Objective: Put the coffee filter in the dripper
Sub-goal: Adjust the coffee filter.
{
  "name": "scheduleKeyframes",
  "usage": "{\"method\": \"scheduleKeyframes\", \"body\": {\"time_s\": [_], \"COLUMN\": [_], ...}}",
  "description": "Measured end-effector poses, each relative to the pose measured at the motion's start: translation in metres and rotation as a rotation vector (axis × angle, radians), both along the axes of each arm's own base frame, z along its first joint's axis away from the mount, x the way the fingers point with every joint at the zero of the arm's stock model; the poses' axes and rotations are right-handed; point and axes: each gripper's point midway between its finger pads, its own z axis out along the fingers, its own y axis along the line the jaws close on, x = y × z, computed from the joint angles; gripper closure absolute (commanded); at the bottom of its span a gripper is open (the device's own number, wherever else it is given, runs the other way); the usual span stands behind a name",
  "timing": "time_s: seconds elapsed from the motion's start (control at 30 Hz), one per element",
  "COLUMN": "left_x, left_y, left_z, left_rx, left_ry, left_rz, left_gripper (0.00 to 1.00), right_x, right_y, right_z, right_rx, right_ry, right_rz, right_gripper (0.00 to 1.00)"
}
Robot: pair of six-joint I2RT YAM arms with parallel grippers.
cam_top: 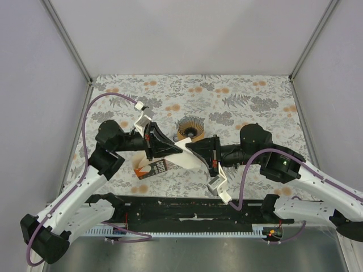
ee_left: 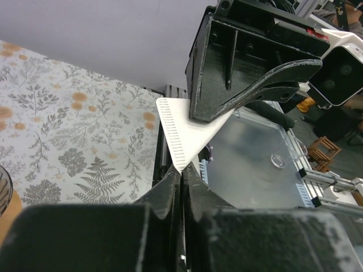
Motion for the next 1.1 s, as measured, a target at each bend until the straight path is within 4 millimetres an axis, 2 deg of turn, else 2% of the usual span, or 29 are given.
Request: {"method": "scheduleKeyframes", "body": {"time_s": [0.17, 0.2, 0.3, 0.33, 0.43, 0.6, 0.7, 0.8, 1.03, 1.1], "left_x": [0.000, -0.001, -0.002, -0.002, -0.004, -0.009, -0.010, -0.008, -0.007, -0.008], "left_y": [0.001, 0.001, 0.002, 0.002, 0.003, 0.009, 0.013, 0.017, 0.023, 0.024], "left_z": [0.000, 0.000, 0.002, 0.002, 0.005, 0.010, 0.011, 0.015, 0.021, 0.023], "left_rx": [-0.007, -0.009, -0.017, -0.018, -0.024, -0.036, -0.023, -0.012, -0.010, -0.013], "left_ry": [-0.014, -0.017, -0.029, -0.032, -0.054, -0.150, -0.223, -0.291, -0.380, -0.385], "left_rz": [0.002, 0.003, 0.003, 0.003, 0.007, 0.020, 0.041, 0.073, 0.125, 0.136], "left_gripper": [0.98, 0.98, 0.98, 0.98, 0.98, 0.98, 0.98, 0.98, 0.98, 0.98], "right_x": [0.000, 0.000, 0.001, 0.003, 0.011, 0.033, 0.045, 0.044, 0.003, -0.008], "right_y": [0.000, 0.001, 0.001, 0.001, -0.002, -0.026, -0.047, -0.053, -0.033, -0.026], "right_z": [0.000, 0.000, 0.003, 0.005, 0.018, 0.044, 0.052, 0.055, 0.055, 0.053], "right_rx": [0.003, 0.004, 0.017, 0.030, 0.100, 0.283, 0.392, 0.438, 0.336, 0.288], "right_ry": [0.009, 0.009, 0.030, 0.041, 0.107, 0.342, 0.566, 0.770, 1.194, 1.295], "right_rz": [-0.001, -0.002, -0.012, -0.022, -0.088, -0.268, -0.371, -0.393, -0.246, -0.210], "right_gripper": [1.00, 0.90, 0.47, 0.41, 0.34, 0.17, 0.19, 0.29, 0.46, 0.46]}}
